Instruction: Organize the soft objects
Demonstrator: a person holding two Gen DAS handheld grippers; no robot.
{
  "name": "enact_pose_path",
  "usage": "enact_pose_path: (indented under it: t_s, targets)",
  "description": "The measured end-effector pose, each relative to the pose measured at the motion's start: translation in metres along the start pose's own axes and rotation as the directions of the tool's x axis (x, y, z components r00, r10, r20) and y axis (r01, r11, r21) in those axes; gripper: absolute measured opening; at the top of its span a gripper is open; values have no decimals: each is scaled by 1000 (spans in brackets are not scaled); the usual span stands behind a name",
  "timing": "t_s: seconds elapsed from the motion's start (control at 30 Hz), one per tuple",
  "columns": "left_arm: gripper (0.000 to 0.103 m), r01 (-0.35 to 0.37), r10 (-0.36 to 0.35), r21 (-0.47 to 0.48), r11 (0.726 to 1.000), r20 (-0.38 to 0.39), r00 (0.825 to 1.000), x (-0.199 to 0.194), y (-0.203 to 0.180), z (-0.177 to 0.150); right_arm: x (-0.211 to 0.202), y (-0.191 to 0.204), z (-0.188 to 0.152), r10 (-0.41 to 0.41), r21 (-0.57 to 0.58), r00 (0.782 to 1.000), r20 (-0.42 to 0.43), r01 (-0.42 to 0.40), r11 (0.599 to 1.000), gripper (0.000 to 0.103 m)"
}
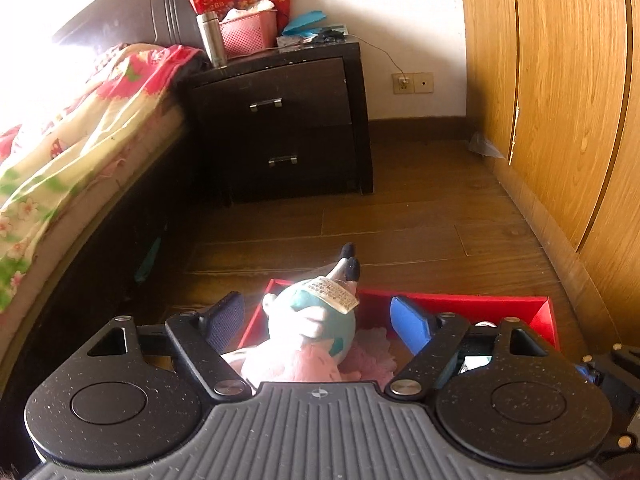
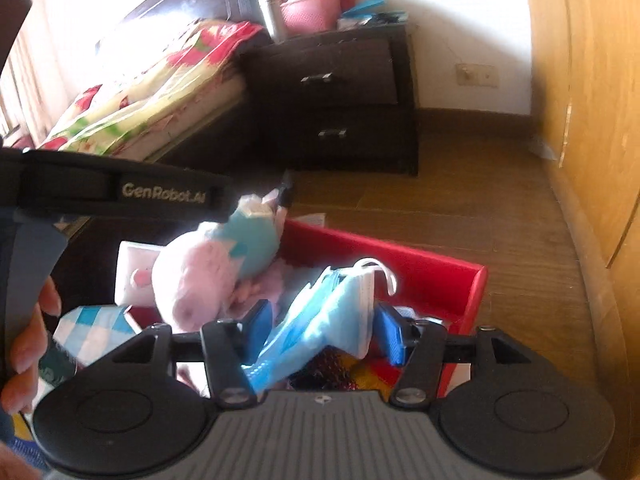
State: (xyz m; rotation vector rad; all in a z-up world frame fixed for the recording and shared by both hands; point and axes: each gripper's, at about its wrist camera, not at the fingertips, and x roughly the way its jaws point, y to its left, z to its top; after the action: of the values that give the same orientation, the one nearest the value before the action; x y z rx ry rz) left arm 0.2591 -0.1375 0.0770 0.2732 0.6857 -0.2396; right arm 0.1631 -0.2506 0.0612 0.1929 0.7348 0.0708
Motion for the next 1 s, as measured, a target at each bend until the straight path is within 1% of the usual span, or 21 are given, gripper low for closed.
enact_pose_path:
  t_s: [0.1,0.23,0.33,0.47,0.5,0.57,0.6,0.63,0.73,0.77,0.83,1.0]
  targets:
    - [78,7,-7,3,1000,-6,1000,-1,0,-1,-3,1,1,-30,-15,999,11,30,999,34]
    - [78,12,-12,4,1000,-11,1000,-5,1,-3,-9,3,2,-27,-23,999,21,27,999,34]
    - [78,10,-10,7,1000,-8,1000,-9,3,-3,-14,4,7,24,-5,999,33,-24,1000,34]
    - [78,7,-7,-8,1000,-7,1000,-13,10,-5,-13,8,7,35,3,998,54,-35,999,34]
    - [78,8,-8,-13,1000,-10,1000,-14,12,-5,-11,7,7,63,24,996,57,-65,998,34]
    - [78,5,-6,-26,1000,-15,1000,-16,18,-8,-9,0,10,140,103,989,42,-144,984,34]
    - [78,5,-5,-30,1000,-16,1000,-18,20,-10,-9,0,10,149,125,988,40,-152,980,34]
    - [78,2,-2,-34,999,-16,1000,-21,23,-12,-10,2,11,137,120,990,44,-141,983,34]
    - [78,-9,8,-51,999,-13,1000,-33,30,-20,-22,13,9,52,42,996,67,-55,998,34]
    - [78,-6,5,-60,998,-14,1000,-38,32,-22,-26,16,8,37,32,997,71,-39,999,34]
    - [78,-5,4,-76,997,-12,1000,-50,34,-28,-35,18,8,36,36,997,63,-39,999,34]
    - [78,-1,2,-84,996,4,1000,-81,35,-41,-59,23,8,10,35,997,75,-13,999,34]
